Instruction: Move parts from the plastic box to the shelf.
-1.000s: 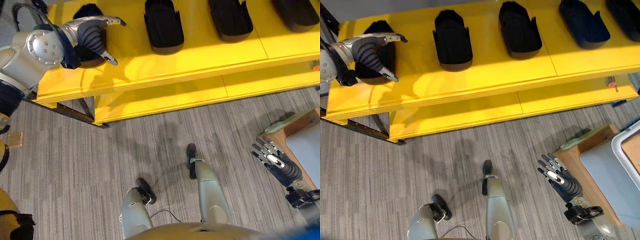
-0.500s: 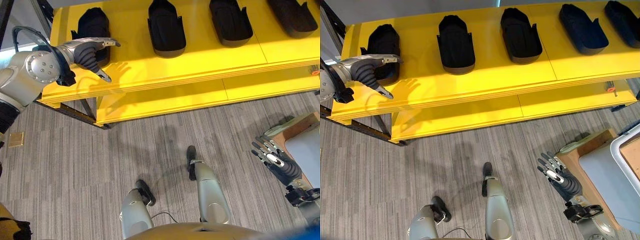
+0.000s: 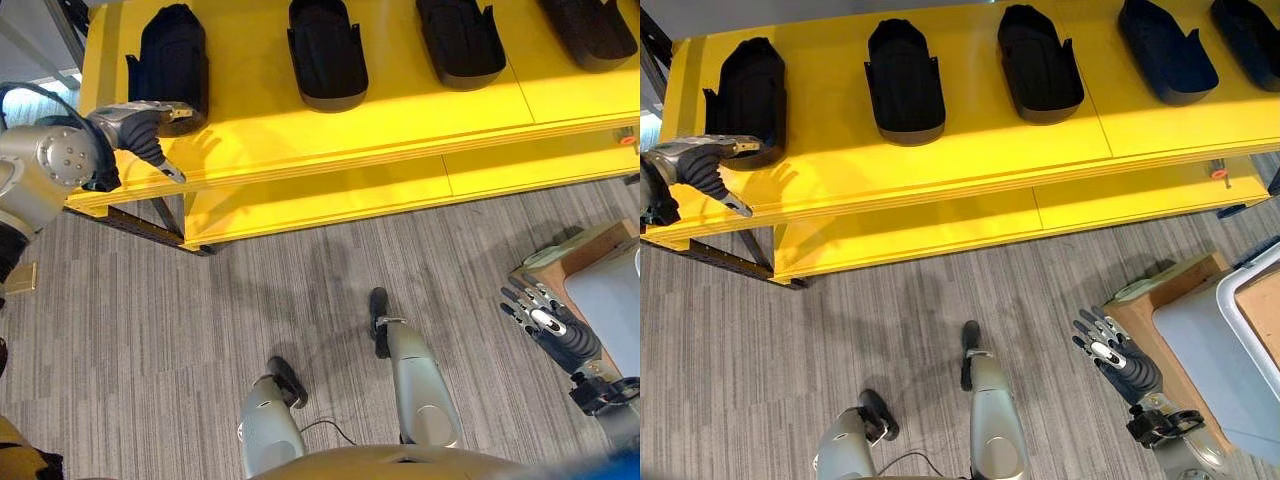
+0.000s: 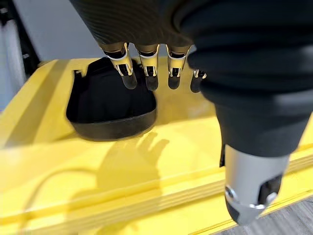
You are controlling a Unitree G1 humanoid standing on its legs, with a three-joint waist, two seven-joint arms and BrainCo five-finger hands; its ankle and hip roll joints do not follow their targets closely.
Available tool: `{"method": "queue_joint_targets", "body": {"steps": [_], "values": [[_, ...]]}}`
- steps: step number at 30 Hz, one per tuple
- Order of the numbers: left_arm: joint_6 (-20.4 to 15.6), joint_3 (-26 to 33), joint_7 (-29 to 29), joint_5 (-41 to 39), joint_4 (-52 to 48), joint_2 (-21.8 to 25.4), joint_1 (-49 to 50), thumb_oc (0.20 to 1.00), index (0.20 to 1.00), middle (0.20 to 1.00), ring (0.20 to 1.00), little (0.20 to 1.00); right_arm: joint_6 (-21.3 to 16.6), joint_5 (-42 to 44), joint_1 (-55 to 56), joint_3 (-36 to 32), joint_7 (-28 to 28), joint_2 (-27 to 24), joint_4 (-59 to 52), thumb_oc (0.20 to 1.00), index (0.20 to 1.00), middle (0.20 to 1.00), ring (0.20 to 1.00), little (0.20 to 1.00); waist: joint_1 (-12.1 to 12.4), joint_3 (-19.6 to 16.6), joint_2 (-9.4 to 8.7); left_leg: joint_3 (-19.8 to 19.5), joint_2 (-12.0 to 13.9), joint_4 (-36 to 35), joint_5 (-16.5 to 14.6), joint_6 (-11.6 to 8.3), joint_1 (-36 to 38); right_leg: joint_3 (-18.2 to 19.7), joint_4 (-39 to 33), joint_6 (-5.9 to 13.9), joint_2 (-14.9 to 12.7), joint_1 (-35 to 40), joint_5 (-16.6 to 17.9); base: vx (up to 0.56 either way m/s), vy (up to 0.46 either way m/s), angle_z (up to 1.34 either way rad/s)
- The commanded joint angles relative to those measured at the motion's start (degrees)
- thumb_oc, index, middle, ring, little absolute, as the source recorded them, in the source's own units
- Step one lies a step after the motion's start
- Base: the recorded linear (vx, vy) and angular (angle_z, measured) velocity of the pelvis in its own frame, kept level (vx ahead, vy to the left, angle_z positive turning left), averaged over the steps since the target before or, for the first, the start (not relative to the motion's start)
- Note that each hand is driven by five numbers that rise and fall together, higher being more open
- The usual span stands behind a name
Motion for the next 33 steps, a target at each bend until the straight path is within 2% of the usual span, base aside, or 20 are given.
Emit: {"method": "queue_joint_targets", "body": {"steps": [1,16,27,33], "values": [[0.3,7.9,-0.1,2.9,0.6,1.8,5.6,1.000,1.000,1.000,1.000,1.000,-0.9,1.7,4.8,-3.1,1.1,-1.8,-4.7,1.000,1.000,1.000,1.000,1.000,0.4,-3.4,-0.10,-8.6,8.2,-5.0,13.3,-6.37,-6.6,6.1,0.5,9.80,-7.2,0.8,6.3,0.00,0.000,0.00],[1.1,9.5,-0.9,6.2,5.5,1.3,7.3,1.000,1.000,1.000,1.000,1.000,-0.1,1.8,4.8,-3.3,1.6,-2.3,-4.5,1.000,1.000,1.000,1.000,1.000,0.3,-3.3,-0.07,-8.8,8.4,-4.1,13.1,-6.11,-8.2,6.4,1.4,9.50,-7.0,-1.0,6.4,0.00,0.000,0.00],[2.0,7.3,-1.8,8.1,9.8,1.5,4.4,1.000,1.000,1.000,1.000,1.000,0.6,2.0,5.1,-4.2,1.9,-3.7,-4.7,1.000,1.000,1.000,1.000,1.000,-0.2,-2.9,0.00,-8.9,8.3,-3.8,13.2,-5.82,-9.8,6.9,2.0,9.35,-6.9,-2.8,6.5,0.00,0.000,0.00],[2.1,4.2,-2.6,8.6,11.4,1.4,1.4,1.000,1.000,1.000,1.000,1.000,0.6,2.1,4.9,-4.2,2.1,-4.4,-4.3,1.000,1.000,1.000,1.000,1.000,-0.5,-2.6,0.20,-8.7,8.1,-3.8,13.3,-5.73,-10.9,7.0,2.3,9.32,-7.2,-4.2,6.6,0.00,0.000,-0.01]]}}
